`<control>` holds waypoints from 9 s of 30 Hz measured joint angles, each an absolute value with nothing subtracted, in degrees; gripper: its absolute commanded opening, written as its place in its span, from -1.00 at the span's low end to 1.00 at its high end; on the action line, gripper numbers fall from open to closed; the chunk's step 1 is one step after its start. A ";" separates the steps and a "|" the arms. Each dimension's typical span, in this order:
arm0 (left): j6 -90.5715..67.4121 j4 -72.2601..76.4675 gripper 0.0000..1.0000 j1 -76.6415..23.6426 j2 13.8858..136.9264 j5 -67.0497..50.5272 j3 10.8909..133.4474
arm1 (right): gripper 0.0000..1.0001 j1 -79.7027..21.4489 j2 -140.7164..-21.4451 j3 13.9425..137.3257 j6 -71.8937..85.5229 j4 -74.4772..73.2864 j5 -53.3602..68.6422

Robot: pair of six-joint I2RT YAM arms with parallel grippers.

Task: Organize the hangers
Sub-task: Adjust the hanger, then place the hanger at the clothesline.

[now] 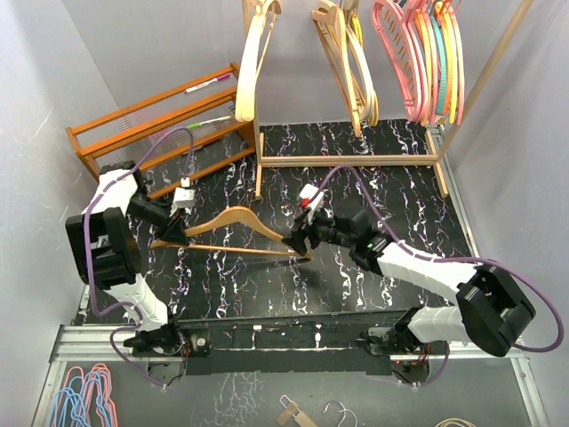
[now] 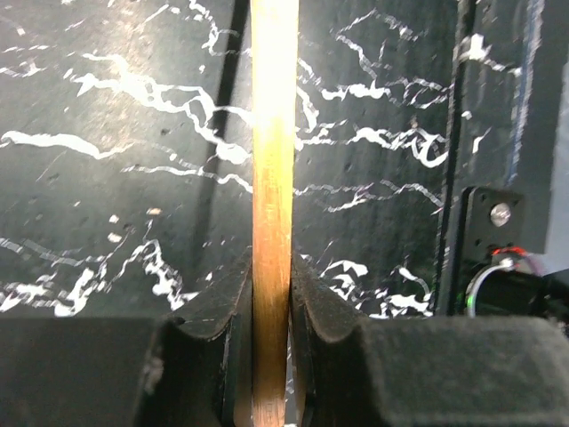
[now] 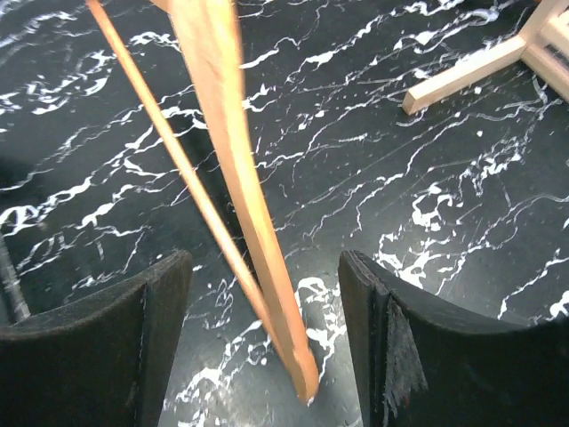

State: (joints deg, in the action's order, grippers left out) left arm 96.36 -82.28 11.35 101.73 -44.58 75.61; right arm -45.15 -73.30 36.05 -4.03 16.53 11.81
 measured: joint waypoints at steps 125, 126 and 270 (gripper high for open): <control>46.74 -7.86 -1.00 -24.93 98.89 -42.33 68.62 | -0.81 -73.89 -40.58 47.70 29.89 -28.58 -41.85; 46.78 -8.21 -1.00 -24.93 98.87 -42.17 68.71 | -0.79 -74.00 -40.58 47.70 29.82 -28.51 -41.85; 22.48 -22.02 0.95 -8.45 62.04 3.57 53.10 | -0.84 -39.29 -99.83 117.01 -1.83 -19.66 -40.12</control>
State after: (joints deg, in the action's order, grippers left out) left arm 22.48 -22.02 -8.45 62.04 3.57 53.10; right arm -39.29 -99.83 117.01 -1.83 -19.66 -40.12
